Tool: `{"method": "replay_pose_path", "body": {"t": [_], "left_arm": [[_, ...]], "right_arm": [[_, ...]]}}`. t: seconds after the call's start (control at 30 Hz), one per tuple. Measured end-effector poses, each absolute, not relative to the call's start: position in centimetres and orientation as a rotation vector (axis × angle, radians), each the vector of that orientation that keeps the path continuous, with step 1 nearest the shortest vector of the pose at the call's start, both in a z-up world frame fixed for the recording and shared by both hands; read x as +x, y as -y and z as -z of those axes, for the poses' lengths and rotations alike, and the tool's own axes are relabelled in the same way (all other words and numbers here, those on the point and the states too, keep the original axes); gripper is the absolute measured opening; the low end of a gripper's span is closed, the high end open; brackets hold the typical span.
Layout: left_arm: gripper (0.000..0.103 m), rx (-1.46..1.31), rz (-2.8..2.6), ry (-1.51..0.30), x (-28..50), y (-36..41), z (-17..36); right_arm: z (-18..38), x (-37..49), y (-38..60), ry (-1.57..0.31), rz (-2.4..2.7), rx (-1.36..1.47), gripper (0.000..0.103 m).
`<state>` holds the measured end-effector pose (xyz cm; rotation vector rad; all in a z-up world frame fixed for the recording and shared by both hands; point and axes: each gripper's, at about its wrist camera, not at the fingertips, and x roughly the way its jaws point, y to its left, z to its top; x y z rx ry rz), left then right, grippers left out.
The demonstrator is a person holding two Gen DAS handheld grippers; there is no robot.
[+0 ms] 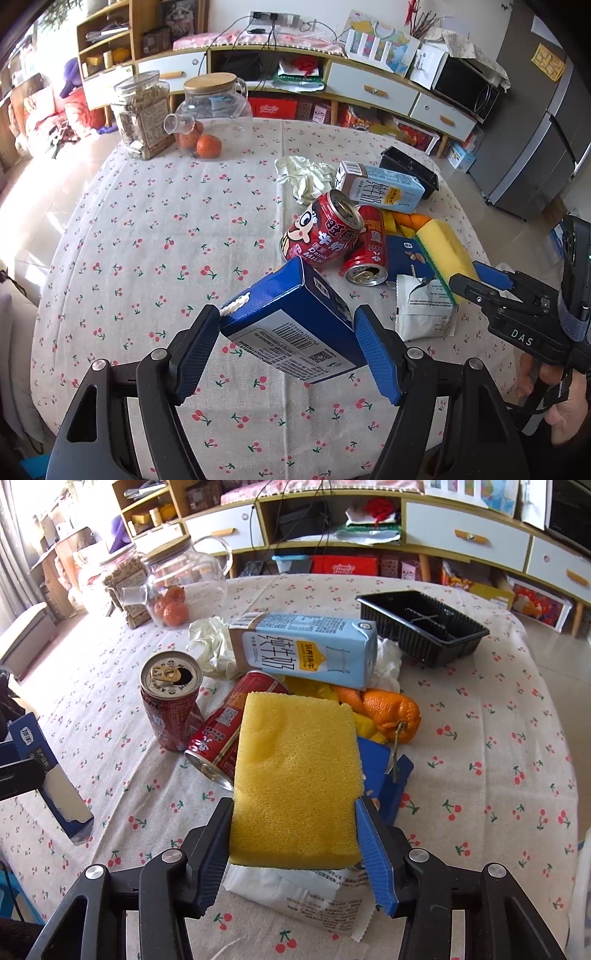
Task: Collect trash
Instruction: 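Lift the blue box with the left gripper while the right gripper grasps the yellow sponge, then carry the blue box over the white bucket and open the left gripper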
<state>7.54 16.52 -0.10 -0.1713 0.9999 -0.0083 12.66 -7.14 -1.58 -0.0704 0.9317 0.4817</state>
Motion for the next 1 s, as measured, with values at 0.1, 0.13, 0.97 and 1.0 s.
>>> {"method": "replay_pose_path", "body": {"t": [0.1, 0.13, 0.97, 1.0], "left_arm": [[0.077, -0.172, 0.024, -0.985, 7.4, -16.0, -0.5], [0.077, -0.172, 0.03, -0.978, 7.4, -15.8, -0.8], [0.077, -0.121, 0.322, -0.884, 9.0, 0.0, -4.9], [0.077, -0.119, 0.334, -0.887, 9.1, 0.8, -4.9]], "right_arm": [[0.5, 12.1, 8.4, -0.911, -0.476, -0.055, 0.056], [0.1, 12.0, 8.8, -0.907, -0.473, -0.047, 0.056], [-4.1, 5.6, 30.5, -0.871, -0.142, 0.103, 0.057], [-4.1, 5.3, 31.3, -0.871, -0.13, 0.108, 0.057]]}}
